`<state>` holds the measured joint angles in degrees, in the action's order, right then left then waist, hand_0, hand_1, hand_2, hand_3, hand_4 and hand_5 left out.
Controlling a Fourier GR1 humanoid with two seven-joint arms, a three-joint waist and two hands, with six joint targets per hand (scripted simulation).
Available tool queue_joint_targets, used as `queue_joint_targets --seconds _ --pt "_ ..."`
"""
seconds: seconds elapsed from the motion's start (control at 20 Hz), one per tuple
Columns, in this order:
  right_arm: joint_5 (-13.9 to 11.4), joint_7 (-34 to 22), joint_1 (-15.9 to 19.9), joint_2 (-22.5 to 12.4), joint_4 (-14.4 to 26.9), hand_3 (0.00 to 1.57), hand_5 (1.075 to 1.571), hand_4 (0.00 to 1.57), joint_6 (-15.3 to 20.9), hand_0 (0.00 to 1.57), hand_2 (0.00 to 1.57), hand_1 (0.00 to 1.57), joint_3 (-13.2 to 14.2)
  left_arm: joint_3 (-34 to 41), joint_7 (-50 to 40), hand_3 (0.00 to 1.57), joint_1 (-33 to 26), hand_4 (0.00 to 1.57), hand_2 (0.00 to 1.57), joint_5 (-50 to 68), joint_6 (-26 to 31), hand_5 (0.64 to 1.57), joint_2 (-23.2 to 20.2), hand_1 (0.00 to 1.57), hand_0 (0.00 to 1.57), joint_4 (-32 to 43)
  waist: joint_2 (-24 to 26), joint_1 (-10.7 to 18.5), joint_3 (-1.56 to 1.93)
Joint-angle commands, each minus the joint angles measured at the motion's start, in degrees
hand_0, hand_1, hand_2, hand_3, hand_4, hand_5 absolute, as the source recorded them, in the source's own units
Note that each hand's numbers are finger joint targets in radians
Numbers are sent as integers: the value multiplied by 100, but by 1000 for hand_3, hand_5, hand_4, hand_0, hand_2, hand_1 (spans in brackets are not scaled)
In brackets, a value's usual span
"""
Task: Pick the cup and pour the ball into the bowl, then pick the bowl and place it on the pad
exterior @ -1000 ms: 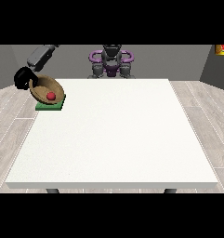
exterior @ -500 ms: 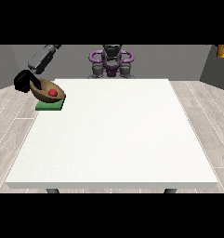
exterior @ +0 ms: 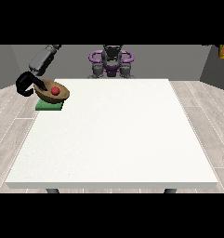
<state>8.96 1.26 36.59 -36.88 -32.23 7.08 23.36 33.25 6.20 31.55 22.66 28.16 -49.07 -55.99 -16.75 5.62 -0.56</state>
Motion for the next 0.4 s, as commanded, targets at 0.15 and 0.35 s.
queue_joint_targets --seconds 0.15,0.35 --pt "-202 -235 161 -119 462 0 1407 0 -287 0 0 0 -217 -313 -454 0 -26 1190 0 152 -229 1569 397 0 0 -713 321 219 65" --pt "-293 -941 163 -362 -51 0 1375 200 -813 0 0 0 -534 -366 -83 0 -450 1190 0 -315 -324 1569 444 0 0 -54 1050 -311 47"
